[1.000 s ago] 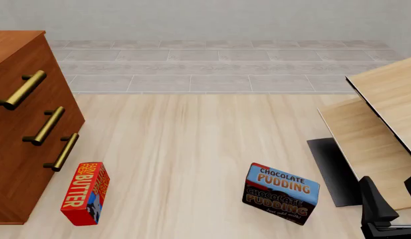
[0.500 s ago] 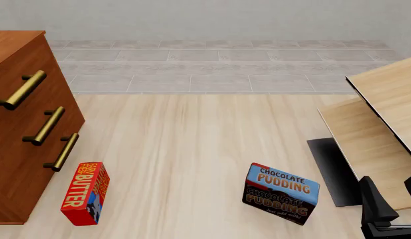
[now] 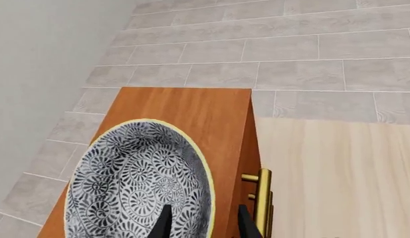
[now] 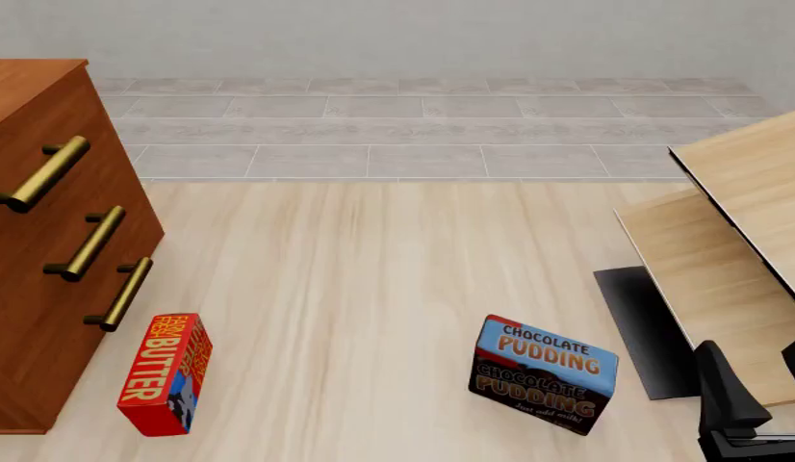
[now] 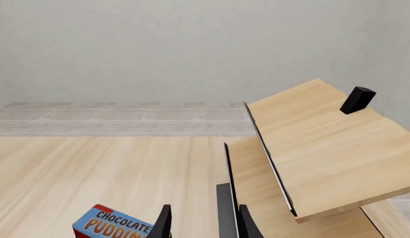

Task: Close the top drawer of the cabinet and put the bowl on top of it.

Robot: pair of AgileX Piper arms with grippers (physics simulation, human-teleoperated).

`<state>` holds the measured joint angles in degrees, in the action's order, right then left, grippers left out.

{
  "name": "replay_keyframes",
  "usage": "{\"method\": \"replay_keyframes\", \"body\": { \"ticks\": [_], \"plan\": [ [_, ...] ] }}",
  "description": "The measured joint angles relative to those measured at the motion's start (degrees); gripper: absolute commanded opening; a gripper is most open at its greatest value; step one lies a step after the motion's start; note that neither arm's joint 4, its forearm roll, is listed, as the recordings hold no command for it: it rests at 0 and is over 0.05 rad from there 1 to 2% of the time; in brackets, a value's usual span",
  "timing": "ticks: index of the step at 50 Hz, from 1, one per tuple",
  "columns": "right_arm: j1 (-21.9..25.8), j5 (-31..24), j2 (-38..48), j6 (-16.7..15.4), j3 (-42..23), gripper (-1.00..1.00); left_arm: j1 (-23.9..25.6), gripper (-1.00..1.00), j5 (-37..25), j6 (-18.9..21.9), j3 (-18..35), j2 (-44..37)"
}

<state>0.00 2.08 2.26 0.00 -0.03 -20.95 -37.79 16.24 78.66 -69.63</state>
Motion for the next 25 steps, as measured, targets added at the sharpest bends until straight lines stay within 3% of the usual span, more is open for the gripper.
{"method": "replay_keyframes", "body": {
  "ticks": [25],
  "plan": [
    [0.0, 0.0, 0.0, 0.0, 0.0, 1.0, 0.6, 1.0, -2.9, 0.4, 4.7, 0.7]
  ]
}}
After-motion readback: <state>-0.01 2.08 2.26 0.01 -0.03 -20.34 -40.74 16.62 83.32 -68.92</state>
